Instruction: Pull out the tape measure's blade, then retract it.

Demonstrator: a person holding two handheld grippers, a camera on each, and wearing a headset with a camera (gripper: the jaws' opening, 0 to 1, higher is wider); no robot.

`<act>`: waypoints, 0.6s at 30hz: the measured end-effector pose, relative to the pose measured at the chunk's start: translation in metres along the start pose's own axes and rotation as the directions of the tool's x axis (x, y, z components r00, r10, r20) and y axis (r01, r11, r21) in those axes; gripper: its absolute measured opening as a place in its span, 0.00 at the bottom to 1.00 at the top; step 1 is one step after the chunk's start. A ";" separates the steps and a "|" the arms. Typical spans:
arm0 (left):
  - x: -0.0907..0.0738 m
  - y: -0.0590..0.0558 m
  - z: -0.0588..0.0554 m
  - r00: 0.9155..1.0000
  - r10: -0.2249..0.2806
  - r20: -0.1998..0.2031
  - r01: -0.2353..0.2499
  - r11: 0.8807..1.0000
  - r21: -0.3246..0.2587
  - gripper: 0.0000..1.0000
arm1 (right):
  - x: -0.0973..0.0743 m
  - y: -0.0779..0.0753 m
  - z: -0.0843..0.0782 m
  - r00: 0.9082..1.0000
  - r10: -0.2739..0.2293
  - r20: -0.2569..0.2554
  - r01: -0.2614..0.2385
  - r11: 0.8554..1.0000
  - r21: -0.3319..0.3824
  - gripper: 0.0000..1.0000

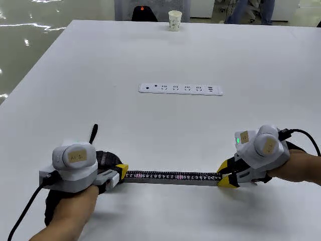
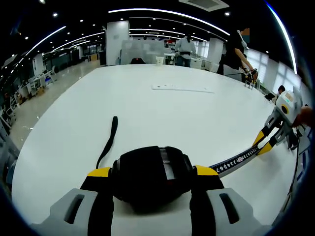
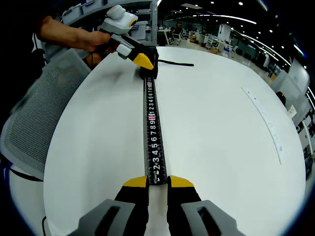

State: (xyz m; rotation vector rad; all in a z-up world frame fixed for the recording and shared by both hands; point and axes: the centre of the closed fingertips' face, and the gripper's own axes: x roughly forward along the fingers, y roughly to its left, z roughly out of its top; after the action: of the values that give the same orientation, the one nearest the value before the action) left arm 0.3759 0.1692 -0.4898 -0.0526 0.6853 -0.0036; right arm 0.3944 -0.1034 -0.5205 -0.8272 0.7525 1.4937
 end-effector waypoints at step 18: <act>0.001 -0.001 0.001 1.000 -0.009 -0.004 0.009 1.000 0.000 0.57 | 0.000 -0.001 0.000 1.000 0.006 -0.011 -0.006 1.000 -0.005 0.10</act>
State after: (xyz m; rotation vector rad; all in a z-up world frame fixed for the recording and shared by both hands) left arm 0.3771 0.1683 -0.4898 -0.0556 0.6887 -0.0127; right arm 0.3950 -0.1035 -0.5205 -0.8386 0.7600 1.4983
